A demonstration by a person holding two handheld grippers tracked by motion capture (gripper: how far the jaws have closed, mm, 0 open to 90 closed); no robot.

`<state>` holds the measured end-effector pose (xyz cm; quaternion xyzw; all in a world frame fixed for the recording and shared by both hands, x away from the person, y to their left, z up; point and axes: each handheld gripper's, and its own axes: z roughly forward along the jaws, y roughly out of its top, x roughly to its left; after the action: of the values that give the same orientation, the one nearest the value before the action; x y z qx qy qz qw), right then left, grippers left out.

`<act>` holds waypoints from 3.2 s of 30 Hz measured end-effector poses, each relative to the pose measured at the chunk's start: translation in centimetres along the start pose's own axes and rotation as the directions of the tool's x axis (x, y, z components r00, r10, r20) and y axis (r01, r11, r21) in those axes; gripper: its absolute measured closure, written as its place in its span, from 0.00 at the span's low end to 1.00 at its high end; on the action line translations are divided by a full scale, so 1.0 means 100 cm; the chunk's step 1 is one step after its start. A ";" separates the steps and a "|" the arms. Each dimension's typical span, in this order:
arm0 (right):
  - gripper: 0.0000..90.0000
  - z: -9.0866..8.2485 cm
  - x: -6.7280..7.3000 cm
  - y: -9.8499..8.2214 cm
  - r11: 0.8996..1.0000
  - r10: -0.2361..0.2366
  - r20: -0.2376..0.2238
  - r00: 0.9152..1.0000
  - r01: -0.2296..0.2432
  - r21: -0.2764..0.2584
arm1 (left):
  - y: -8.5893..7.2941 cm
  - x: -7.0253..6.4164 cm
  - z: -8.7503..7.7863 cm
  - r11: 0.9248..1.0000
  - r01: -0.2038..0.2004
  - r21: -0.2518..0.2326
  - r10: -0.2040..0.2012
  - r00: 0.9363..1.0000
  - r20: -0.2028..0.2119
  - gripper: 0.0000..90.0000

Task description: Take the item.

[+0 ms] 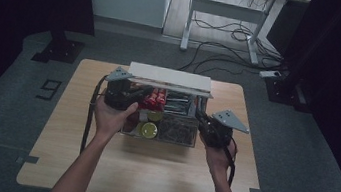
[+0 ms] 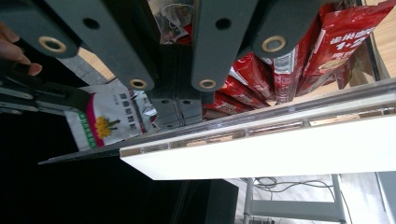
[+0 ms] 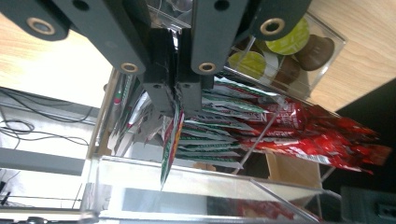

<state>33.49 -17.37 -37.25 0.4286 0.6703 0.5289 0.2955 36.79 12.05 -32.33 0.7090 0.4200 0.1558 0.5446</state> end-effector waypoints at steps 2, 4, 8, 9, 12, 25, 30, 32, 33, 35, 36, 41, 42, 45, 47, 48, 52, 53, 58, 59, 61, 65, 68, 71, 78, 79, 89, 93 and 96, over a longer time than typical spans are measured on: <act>0.96 -0.004 -0.002 0.000 1.000 0.013 -0.009 1.000 -0.013 -0.010 | 0.000 0.000 0.000 1.000 0.001 0.000 -0.001 1.000 0.000 1.00; 0.97 -0.007 -0.002 0.000 1.000 0.020 -0.020 1.000 -0.021 -0.021 | 0.000 0.000 0.001 1.000 0.002 0.000 -0.002 1.000 0.002 1.00; 0.97 -0.014 0.000 -0.001 0.999 0.019 -0.035 0.999 -0.020 -0.037 | 0.000 0.000 0.001 1.000 0.006 -0.002 -0.006 1.000 0.005 1.00; 0.97 -0.015 -0.001 -0.001 0.999 0.024 -0.039 0.999 -0.025 -0.041 | 0.000 0.000 0.001 1.000 0.006 -0.002 -0.006 1.000 0.005 1.00; 0.97 -0.019 -0.003 -0.002 0.998 0.031 -0.044 0.999 -0.033 -0.052 | 0.000 0.001 0.001 1.000 0.011 -0.003 -0.011 1.000 0.009 1.00; 0.97 -0.039 -0.018 -0.010 0.991 0.064 -0.029 0.998 -0.067 -0.112 | 0.000 0.000 0.003 1.000 0.012 0.000 -0.012 1.000 0.011 1.00; 0.97 -0.047 -0.021 -0.008 0.988 0.068 -0.025 0.997 -0.070 -0.134 | 0.000 -0.001 0.004 1.000 0.013 0.000 -0.013 1.000 0.012 1.00; 0.97 -0.050 -0.022 -0.008 0.987 0.071 -0.023 0.997 -0.074 -0.143 | 0.000 -0.001 0.004 1.000 0.013 0.000 -0.013 1.000 0.012 1.00; 0.97 -0.052 -0.023 -0.008 0.986 0.073 -0.023 0.997 -0.076 -0.148 | 0.000 -0.001 0.004 1.000 0.013 0.000 -0.013 1.000 0.013 1.00; 0.97 -0.055 -0.024 -0.008 0.985 0.079 -0.022 0.997 -0.081 -0.154 | 0.000 -0.001 0.003 1.000 0.013 -0.001 -0.013 1.000 0.013 1.00; 0.97 -0.057 -0.025 -0.008 0.984 0.078 -0.021 0.997 -0.080 -0.157 | 0.000 -0.001 0.003 1.000 0.013 -0.001 -0.013 1.000 0.013 1.00; 0.97 -0.065 -0.028 -0.008 0.982 0.076 -0.016 0.997 -0.078 -0.170 | -0.001 -0.001 0.002 1.000 0.012 -0.001 -0.012 1.000 0.014 1.00; 0.97 -0.066 -0.028 -0.008 0.982 0.076 -0.015 0.997 -0.078 -0.173 | -0.001 -0.001 0.002 1.000 0.012 -0.001 -0.012 1.000 0.015 1.00; 0.97 -0.070 -0.031 -0.008 0.980 0.082 -0.010 0.997 -0.082 -0.183 | -0.001 -0.002 0.002 1.000 0.011 -0.001 -0.011 1.000 0.015 1.00; 0.97 -0.073 -0.033 -0.008 0.978 0.084 -0.006 0.996 -0.084 -0.190 | -0.001 -0.002 0.002 1.000 0.012 -0.001 -0.012 1.000 0.017 1.00; 0.97 -0.075 -0.034 -0.008 0.978 0.085 -0.004 0.996 -0.084 -0.193 | -0.001 -0.002 0.002 1.000 0.012 -0.002 -0.012 1.000 0.017 1.00; 0.97 -0.079 -0.037 -0.008 0.976 0.081 0.004 0.997 -0.079 -0.201 | -0.001 -0.001 0.002 1.000 0.013 -0.003 -0.013 1.000 0.018 1.00; 0.97 -0.080 -0.038 -0.008 0.977 0.081 0.006 0.997 -0.078 -0.201 | -0.001 -0.001 0.002 1.000 0.013 -0.003 -0.013 1.000 0.018 1.00; 0.97 -0.084 -0.042 -0.010 0.978 0.074 0.020 0.997 -0.068 -0.197 | -0.001 -0.001 0.001 1.000 0.014 -0.002 -0.014 1.000 0.018 1.00; 0.97 -0.085 -0.043 -0.011 0.979 0.072 0.022 0.997 -0.067 -0.195 | -0.001 -0.001 0.001 1.000 0.014 -0.003 -0.014 1.000 0.018 1.00; 0.97 -0.086 -0.044 -0.012 0.980 0.069 0.025 0.997 -0.063 -0.191 | -0.001 -0.001 0.001 1.000 0.015 -0.003 -0.015 1.000 0.018 1.00; 0.97 -0.088 -0.047 -0.014 0.980 0.073 0.031 0.997 -0.067 -0.186 | -0.001 0.000 0.001 1.000 0.016 -0.003 -0.016 1.000 0.018 1.00; 0.97 -0.088 -0.049 -0.016 0.982 0.076 0.036 0.996 -0.069 -0.178 | -0.001 -0.001 0.001 1.000 0.016 -0.003 -0.016 1.000 0.017 1.00; 0.97 -0.087 -0.051 -0.020 0.983 0.078 0.040 0.996 -0.070 -0.167 | -0.001 0.000 0.001 1.000 0.016 -0.002 -0.016 1.000 0.017 1.00; 0.97 -0.082 -0.055 -0.028 0.986 0.089 0.044 0.995 -0.082 -0.143 | -0.001 -0.001 0.002 1.000 0.017 -0.002 -0.017 1.000 0.016 1.00; 0.97 -0.082 -0.056 -0.029 0.987 0.089 0.045 0.995 -0.082 -0.141 | -0.001 0.000 0.002 1.000 0.017 -0.002 -0.017 1.000 0.015 1.00; 0.97 -0.076 -0.063 -0.043 0.989 0.106 0.059 0.993 -0.099 -0.106 | -0.001 0.000 0.001 1.000 0.019 0.000 -0.019 1.000 0.013 1.00; 0.97 -0.074 -0.065 -0.050 0.991 0.108 0.063 0.992 -0.103 -0.088 | -0.002 0.000 0.001 1.000 0.021 0.000 -0.021 1.000 0.013 1.00; 0.97 -0.073 -0.066 -0.055 0.991 0.112 0.065 0.992 -0.107 -0.076 | -0.002 0.000 0.001 1.000 0.020 0.001 -0.020 1.000 0.013 1.00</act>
<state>28.92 -26.95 -40.95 0.4719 0.6155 0.5531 0.3043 36.81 12.02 -32.51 0.7059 0.4238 0.1455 0.5485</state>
